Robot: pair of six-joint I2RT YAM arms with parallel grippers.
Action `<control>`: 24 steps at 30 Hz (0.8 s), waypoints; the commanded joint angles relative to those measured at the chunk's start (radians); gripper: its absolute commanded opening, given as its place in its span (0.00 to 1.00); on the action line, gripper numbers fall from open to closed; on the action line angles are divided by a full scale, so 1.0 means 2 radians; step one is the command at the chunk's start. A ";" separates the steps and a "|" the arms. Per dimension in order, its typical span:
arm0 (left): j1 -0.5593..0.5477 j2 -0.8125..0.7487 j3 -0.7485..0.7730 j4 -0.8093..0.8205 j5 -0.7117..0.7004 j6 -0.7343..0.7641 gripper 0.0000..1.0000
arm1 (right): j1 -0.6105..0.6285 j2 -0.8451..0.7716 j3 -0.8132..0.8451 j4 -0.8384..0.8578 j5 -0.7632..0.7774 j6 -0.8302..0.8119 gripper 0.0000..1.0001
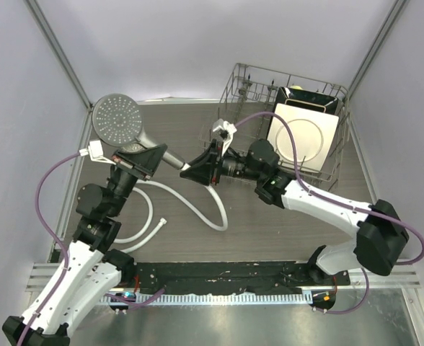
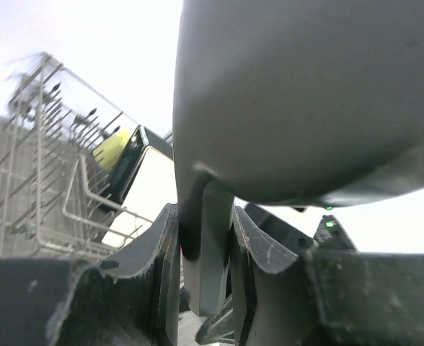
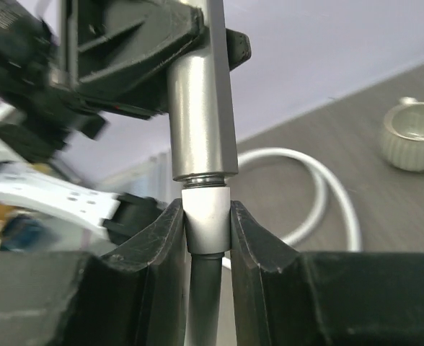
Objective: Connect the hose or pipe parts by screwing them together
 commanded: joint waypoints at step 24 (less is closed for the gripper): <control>-0.009 0.039 0.122 -0.154 -0.033 0.090 0.00 | -0.020 -0.066 -0.007 -0.038 0.160 -0.033 0.73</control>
